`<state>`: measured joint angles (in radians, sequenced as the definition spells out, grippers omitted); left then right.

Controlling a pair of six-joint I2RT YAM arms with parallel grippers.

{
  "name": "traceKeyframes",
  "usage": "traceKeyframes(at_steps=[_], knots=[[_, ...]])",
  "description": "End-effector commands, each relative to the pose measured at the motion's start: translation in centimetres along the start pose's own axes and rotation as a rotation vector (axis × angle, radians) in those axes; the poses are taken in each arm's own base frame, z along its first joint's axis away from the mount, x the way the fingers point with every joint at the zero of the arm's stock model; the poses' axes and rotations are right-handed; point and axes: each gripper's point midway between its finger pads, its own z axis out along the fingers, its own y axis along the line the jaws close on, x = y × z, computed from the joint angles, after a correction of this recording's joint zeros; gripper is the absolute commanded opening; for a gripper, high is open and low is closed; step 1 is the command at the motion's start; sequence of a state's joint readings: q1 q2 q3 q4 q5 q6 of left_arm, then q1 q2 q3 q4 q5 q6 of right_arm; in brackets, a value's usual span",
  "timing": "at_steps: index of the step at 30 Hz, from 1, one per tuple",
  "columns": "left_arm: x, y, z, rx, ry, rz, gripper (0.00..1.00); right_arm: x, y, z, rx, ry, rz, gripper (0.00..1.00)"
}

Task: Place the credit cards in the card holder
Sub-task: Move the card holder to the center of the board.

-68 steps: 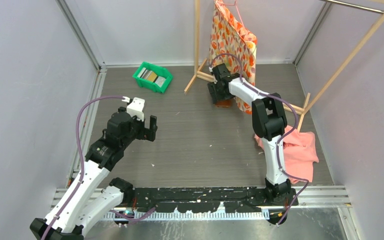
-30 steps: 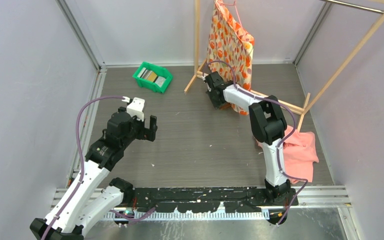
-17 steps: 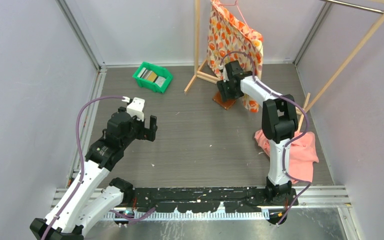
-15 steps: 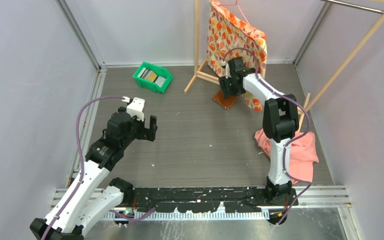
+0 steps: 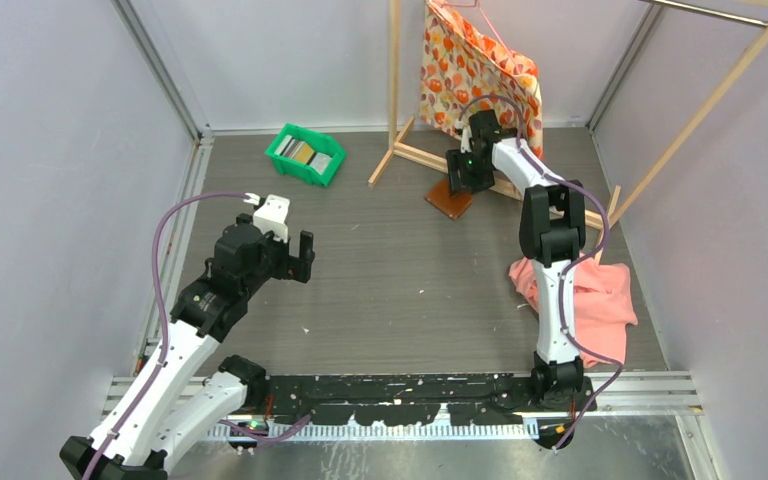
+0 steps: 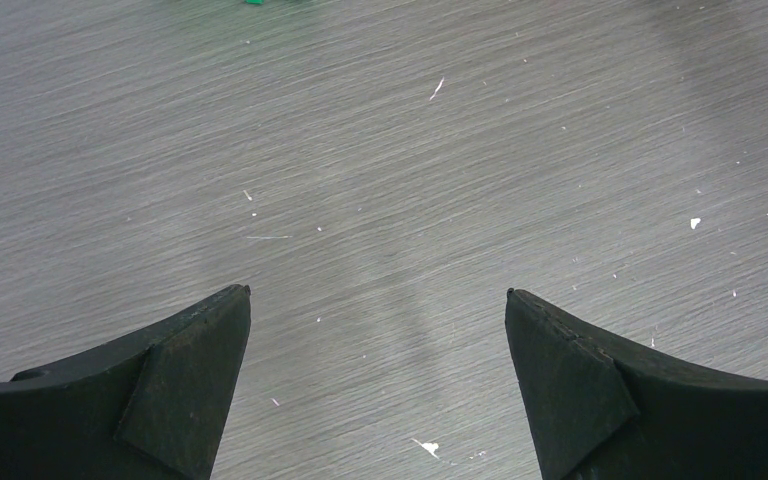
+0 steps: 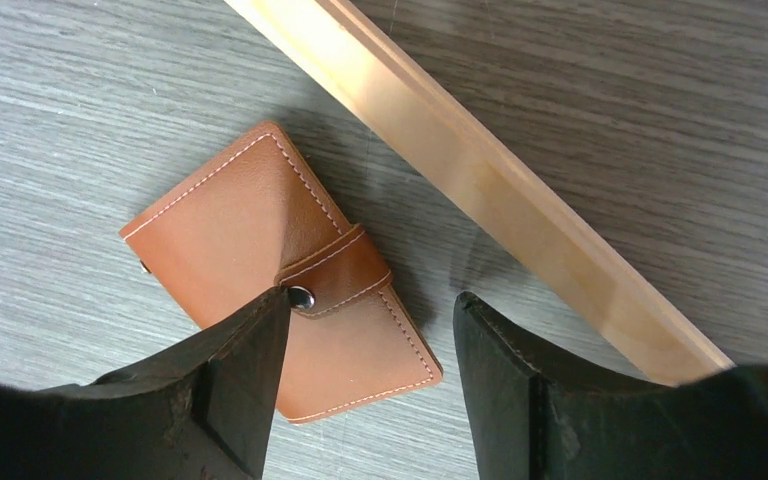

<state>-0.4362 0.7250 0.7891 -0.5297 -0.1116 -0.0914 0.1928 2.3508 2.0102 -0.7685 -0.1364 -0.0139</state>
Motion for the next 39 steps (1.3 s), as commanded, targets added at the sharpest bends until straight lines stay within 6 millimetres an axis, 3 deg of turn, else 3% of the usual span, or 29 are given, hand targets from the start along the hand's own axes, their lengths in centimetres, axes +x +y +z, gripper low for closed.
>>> traceKeyframes(at_steps=[1, 6, 13, 17, 20, 23, 28, 30, 32, 35, 39], knots=[[-0.7, 0.1, -0.1, 0.000, -0.024, 0.017, 1.00, 0.3, 0.7, -0.4, -0.056, 0.028, 0.025, 0.64], [-0.7, 0.1, -0.1, -0.001, -0.023, 0.017, 1.00, 2.4, 2.2, -0.6, -0.150, 0.071, 0.039, 0.33], [-0.8, -0.1, -0.2, 0.014, -0.030, 0.015, 1.00, 5.4, 5.6, -4.2, -0.300, 0.069, 0.081, 0.06], [-0.9, -1.2, -0.2, 0.072, -0.033, -0.001, 1.00, 8.9, 7.9, -6.3, -0.371, 0.103, 0.063, 0.01], [-1.4, -3.5, -0.5, 0.183, -0.035, -0.071, 1.00, 12.1, 10.5, -8.1, -0.427, 0.144, 0.009, 0.01], [-1.1, -6.2, -0.6, 0.303, -0.007, -0.240, 0.97, 16.4, 13.6, -9.9, -0.472, 0.201, -0.108, 0.01], [1.3, -10.3, -0.3, 0.475, 0.092, -0.565, 0.86, 22.8, 16.3, -11.5, -0.522, 0.319, -0.329, 0.01], [2.3, -11.3, -0.2, 0.500, 0.110, -0.632, 0.84, 24.3, 16.5, -12.1, -0.555, 0.373, -0.369, 0.11], [3.3, -11.7, -0.1, 0.494, 0.110, -0.669, 0.84, 24.8, 16.5, -12.7, -0.586, 0.391, -0.420, 0.31], [5.0, -12.7, 0.1, 0.493, 0.111, -0.708, 0.83, 23.5, 16.1, -14.0, -0.575, 0.318, -0.528, 0.54], [6.8, -14.9, 0.7, 0.505, 0.137, -0.746, 0.78, 21.3, 16.4, -16.6, -0.597, 0.119, -0.734, 0.69]])
